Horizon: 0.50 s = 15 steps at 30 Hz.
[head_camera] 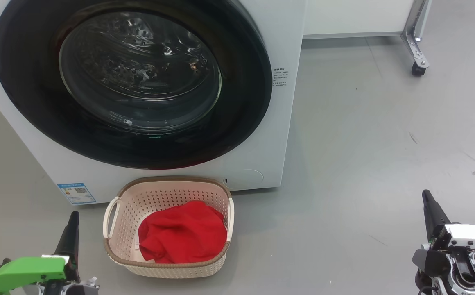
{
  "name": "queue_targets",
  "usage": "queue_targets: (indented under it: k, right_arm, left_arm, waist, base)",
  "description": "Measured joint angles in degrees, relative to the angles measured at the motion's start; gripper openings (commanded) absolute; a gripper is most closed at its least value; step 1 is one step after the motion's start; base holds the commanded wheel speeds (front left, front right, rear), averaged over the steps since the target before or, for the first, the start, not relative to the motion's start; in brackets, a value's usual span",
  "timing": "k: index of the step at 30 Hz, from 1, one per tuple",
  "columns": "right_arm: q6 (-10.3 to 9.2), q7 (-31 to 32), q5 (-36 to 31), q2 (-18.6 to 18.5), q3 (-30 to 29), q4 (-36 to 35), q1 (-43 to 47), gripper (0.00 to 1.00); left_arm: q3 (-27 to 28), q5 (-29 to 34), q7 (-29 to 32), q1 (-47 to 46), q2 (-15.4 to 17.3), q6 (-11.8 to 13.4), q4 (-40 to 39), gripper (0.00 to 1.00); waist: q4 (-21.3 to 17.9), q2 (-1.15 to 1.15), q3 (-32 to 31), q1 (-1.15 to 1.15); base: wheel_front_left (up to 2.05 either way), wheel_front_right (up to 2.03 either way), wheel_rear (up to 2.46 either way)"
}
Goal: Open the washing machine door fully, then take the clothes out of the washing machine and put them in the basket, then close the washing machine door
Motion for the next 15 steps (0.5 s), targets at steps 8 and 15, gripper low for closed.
queue_targets:
  k: [8,15]
  right_arm:
    - [0.01,0.0,-0.1,0.0,0.0,0.0,0.0,0.00]
    - [0.00,0.0,-0.1,0.0,-0.1,0.0,0.0,0.00]
  left_arm:
    - [0.0,0.1,0.3,0.0,0.0,0.0,0.0,0.00]
    - [0.1,0.1,0.3,-0.1,0.0,0.0,0.0,0.00]
  waist:
    - [0.0,0.00,0.0,0.00]
    - [0.0,0.00,0.0,0.00]
  base:
    - [0.00,0.00,0.00]
    - [0.00,0.00,0.00]
